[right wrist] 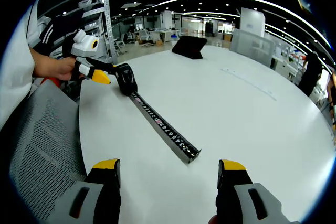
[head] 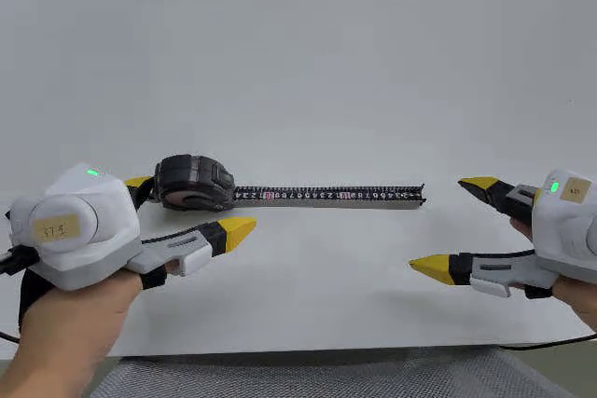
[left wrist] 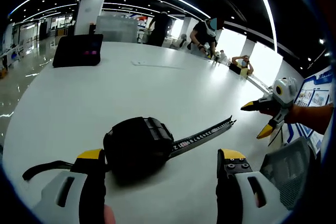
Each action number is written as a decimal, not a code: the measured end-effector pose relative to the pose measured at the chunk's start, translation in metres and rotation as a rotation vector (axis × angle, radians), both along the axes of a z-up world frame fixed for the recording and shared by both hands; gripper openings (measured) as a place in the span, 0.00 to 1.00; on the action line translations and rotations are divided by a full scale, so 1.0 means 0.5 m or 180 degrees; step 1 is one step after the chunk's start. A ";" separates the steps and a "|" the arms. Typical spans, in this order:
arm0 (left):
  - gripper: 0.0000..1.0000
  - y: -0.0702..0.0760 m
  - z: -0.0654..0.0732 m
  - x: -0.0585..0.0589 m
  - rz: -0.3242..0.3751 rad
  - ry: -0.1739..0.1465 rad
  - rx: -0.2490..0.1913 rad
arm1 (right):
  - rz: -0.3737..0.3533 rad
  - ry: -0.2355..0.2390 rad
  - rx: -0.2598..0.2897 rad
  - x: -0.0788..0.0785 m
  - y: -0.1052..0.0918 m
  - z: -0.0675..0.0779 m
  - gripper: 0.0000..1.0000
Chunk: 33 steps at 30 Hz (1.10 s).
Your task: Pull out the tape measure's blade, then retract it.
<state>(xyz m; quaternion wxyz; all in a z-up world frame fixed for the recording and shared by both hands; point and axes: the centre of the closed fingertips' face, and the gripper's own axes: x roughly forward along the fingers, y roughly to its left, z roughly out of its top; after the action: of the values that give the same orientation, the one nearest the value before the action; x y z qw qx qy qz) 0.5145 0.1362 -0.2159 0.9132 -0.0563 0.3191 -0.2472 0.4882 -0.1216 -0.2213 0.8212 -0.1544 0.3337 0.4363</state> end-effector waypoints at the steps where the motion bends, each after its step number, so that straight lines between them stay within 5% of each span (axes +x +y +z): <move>1: 0.84 0.001 0.000 0.001 0.0022 -0.0001 0.0000 | 0.0008 0.0006 -0.0016 0.002 -0.002 -0.001 0.73; 33: 0.69 0.021 -0.026 0.042 0.0680 0.0029 0.0217 | 0.0695 0.0078 -0.0362 0.055 -0.008 -0.027 0.49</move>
<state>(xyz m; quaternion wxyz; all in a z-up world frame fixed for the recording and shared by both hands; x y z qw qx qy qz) 0.5357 0.1464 -0.2287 0.9343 -0.0601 0.3236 -0.1371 0.5157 -0.1256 -0.2347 0.7546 -0.2309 0.3492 0.5053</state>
